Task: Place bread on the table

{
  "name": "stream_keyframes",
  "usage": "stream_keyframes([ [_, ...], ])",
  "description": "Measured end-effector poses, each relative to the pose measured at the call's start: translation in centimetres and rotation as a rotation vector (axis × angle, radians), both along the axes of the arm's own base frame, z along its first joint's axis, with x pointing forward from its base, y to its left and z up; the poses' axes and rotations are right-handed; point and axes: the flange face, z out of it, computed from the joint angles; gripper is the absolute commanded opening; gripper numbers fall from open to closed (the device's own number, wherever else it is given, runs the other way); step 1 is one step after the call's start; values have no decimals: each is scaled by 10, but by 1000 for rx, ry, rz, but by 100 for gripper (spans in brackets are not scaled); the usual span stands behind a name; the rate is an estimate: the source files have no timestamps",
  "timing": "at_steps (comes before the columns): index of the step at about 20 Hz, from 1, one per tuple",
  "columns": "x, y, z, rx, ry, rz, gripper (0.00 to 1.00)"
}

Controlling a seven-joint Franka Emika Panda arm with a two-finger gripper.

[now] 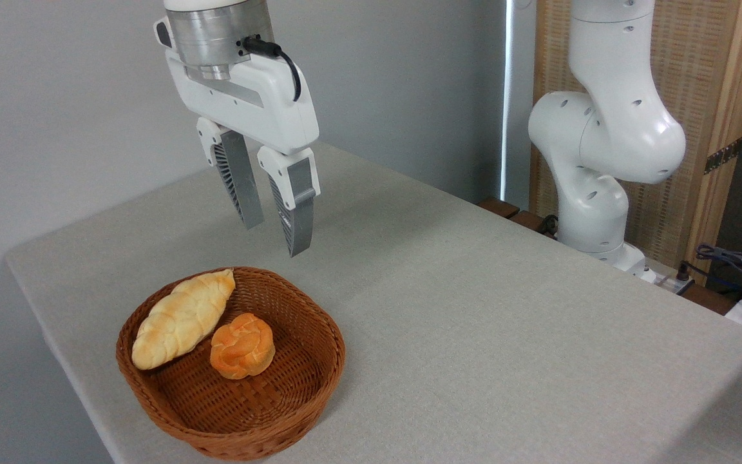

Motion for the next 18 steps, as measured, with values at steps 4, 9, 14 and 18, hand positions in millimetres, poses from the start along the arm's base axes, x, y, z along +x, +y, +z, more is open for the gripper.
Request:
stream_keyframes([
  [4,0,3,0,0,0,5,100],
  [9,0,4,0,0,0,7,100],
  [14,0,4,0,-1,0,7,100],
  [18,4,3,-6,-2,3,7,100],
])
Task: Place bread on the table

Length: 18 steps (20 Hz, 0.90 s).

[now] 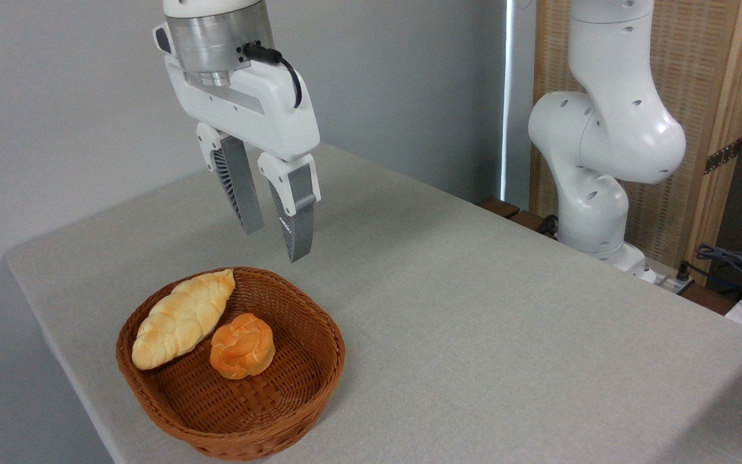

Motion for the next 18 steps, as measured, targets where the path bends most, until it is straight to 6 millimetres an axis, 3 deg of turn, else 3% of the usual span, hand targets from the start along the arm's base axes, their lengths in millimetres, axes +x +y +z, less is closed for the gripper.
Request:
stream_keyframes([
  [6,14,-8,-19,-5,-2,-12,100],
  [11,19,-25,-30,-8,7,-42,100],
  [18,34,-45,-69,-11,51,-73,100],
])
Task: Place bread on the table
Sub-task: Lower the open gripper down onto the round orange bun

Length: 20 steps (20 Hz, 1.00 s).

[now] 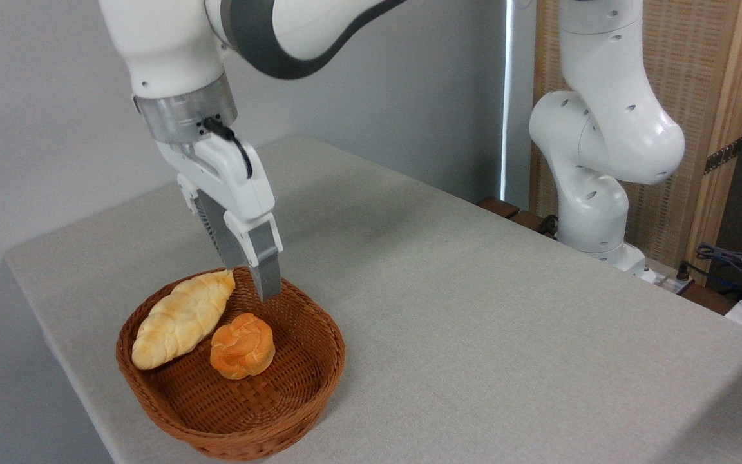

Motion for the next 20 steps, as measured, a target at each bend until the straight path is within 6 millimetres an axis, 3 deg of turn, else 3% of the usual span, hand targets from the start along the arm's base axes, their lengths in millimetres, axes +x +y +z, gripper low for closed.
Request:
stream_keyframes([
  [7,16,-2,-35,-2,20,0,100],
  [11,23,-14,-56,-4,29,-16,100],
  [20,28,-39,-78,-20,36,-47,100],
])
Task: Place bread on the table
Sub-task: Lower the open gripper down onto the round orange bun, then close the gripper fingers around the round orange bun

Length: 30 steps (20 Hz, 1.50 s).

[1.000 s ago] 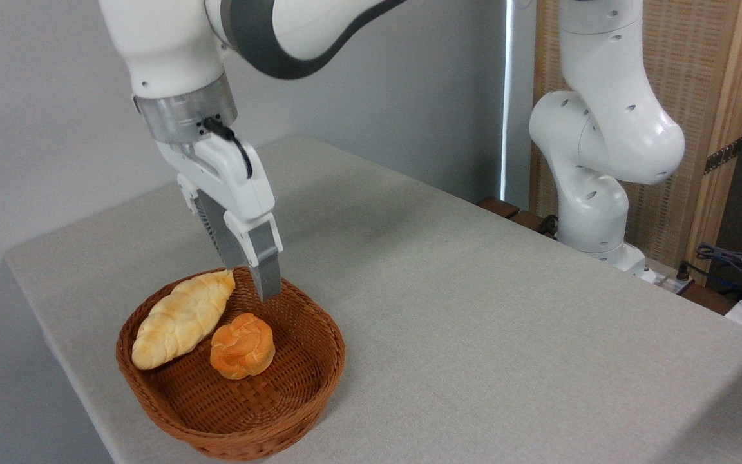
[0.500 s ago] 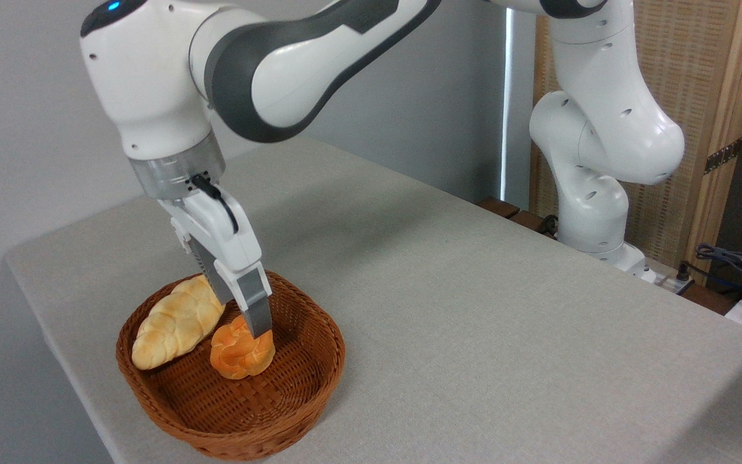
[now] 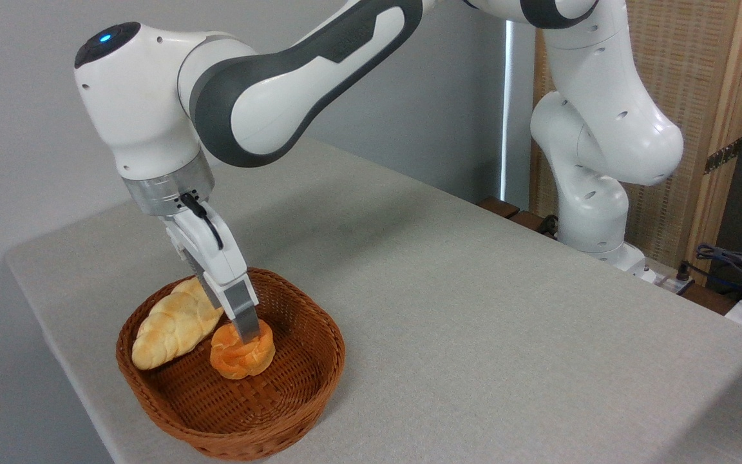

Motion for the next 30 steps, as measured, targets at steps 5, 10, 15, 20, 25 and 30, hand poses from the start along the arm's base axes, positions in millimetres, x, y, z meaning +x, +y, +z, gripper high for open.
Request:
stream_keyframes([
  [5,0,0,-3,0,3,-1,100],
  [10,1,-1,-4,0,5,-1,100],
  [15,2,0,-9,0,8,0,100],
  [20,4,3,-12,1,10,5,100],
  [25,5,6,-13,3,11,9,100],
  [30,5,7,-13,5,11,9,100],
])
